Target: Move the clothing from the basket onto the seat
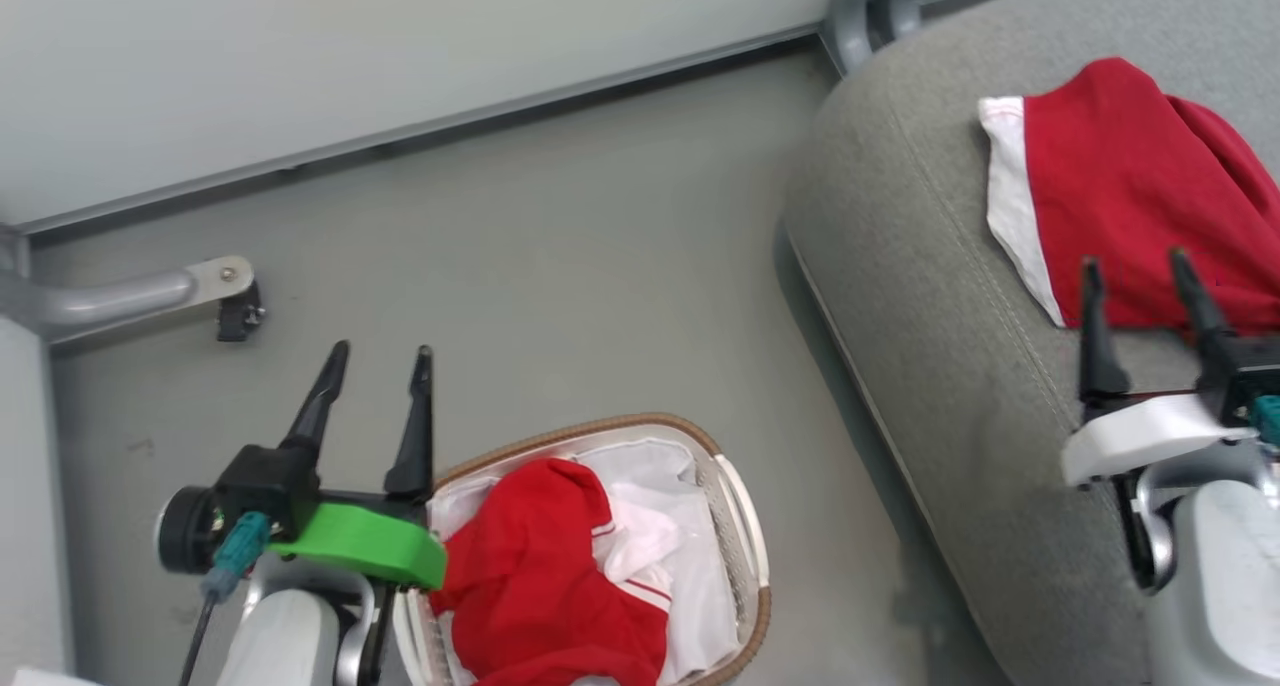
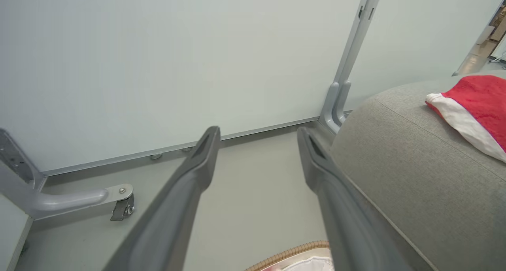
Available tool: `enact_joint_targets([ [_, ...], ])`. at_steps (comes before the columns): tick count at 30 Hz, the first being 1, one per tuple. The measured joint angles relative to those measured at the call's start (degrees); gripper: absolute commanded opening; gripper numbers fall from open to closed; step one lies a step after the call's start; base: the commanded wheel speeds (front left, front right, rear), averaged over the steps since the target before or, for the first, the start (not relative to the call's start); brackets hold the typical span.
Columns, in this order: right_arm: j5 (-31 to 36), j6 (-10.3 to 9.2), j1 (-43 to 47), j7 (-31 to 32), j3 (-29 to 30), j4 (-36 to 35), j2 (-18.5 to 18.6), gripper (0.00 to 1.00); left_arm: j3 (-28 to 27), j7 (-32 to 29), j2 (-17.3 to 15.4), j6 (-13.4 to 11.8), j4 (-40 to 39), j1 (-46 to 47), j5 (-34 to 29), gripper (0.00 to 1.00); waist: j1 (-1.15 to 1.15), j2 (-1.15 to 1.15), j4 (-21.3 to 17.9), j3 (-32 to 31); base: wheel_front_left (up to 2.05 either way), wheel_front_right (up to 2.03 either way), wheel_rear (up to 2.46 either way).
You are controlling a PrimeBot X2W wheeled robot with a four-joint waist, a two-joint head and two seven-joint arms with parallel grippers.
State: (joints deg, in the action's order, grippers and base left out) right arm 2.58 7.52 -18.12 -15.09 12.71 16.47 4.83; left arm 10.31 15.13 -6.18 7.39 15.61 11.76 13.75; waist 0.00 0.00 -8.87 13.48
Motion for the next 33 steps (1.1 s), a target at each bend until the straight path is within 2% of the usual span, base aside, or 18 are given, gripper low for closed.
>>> enact_joint_targets([
  [5,-3.44,0.0,1.44,0.01,-4.47,-0.71,-0.84,1.0,-4.82,0.0,1.25,-0.01,0.98,-2.32,-1.9,1.0,0.0,0.0,2.62,-2.38,0.0,0.0,0.0],
  [12,-5.14,0.0,4.89,0.0,-8.16,-1.03,-1.53,1.0,-8.26,0.0,2.19,0.0,2.37,-6.08,-3.47,1.0,0.0,0.0,5.54,-5.94,0.0,0.0,0.0],
  [23,-7.17,0.0,10.78,0.0,-9.54,-0.38,-1.91,1.0,-8.44,0.0,2.92,0.0,2.29,-12.72,-3.72,1.0,0.0,0.0,8.26,-11.46,0.0,0.0,0.0],
  [33,-7.24,0.0,12.72,0.0,-10.11,0.47,-1.96,1.0,-8.05,-0.01,3.05,0.0,2.12,-14.15,-3.45,1.0,0.0,0.0,9.13,-12.85,0.0,0.0,0.0],
])
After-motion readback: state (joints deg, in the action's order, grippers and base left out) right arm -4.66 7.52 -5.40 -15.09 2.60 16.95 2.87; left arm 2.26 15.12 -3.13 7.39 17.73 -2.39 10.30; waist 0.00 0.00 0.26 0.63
